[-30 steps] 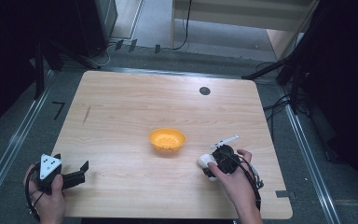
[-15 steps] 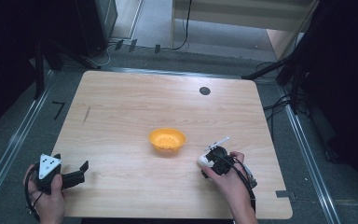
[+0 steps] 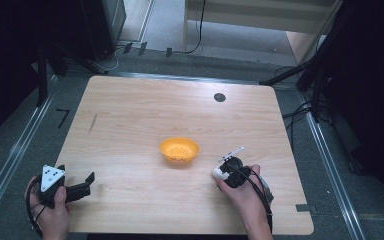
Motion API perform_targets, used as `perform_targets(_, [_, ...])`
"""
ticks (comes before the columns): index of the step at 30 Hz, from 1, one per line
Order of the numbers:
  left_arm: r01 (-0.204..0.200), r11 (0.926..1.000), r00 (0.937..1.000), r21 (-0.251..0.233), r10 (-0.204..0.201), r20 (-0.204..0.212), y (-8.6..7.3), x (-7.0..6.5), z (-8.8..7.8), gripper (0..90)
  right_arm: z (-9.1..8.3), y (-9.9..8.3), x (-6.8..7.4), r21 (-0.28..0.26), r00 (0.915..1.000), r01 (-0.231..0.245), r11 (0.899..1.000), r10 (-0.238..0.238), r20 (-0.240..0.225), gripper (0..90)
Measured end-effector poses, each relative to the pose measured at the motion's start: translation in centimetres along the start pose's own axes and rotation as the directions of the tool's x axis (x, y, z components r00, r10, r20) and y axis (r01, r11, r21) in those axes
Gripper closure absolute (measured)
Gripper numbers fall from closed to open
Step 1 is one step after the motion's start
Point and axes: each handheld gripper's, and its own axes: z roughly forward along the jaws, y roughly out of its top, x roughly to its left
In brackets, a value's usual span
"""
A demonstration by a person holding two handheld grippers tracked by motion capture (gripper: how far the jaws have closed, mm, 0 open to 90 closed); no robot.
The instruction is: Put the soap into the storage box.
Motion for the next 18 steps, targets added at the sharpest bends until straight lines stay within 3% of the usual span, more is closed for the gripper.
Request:
perform_targets(8, [-0.002, 1.0000, 1.0000, 0.001, 0.002, -0.002, 0.01, -0.03, 0.02, 0.0, 0.00, -0.14, -0.11, -0.018, 0.9998, 0.016, 1.000, -0.016, -0.008, 48.8])
perform_targets(18, [0.015, 0.9999, 0.9999, -0.001, -0.015, 0.004, 0.01, 0.15, 0.01, 0.0, -0.31, -0.08, -0.44, -0.029, 0.9961, 0.086, 0.996, -0.086, -0.020, 50.2])
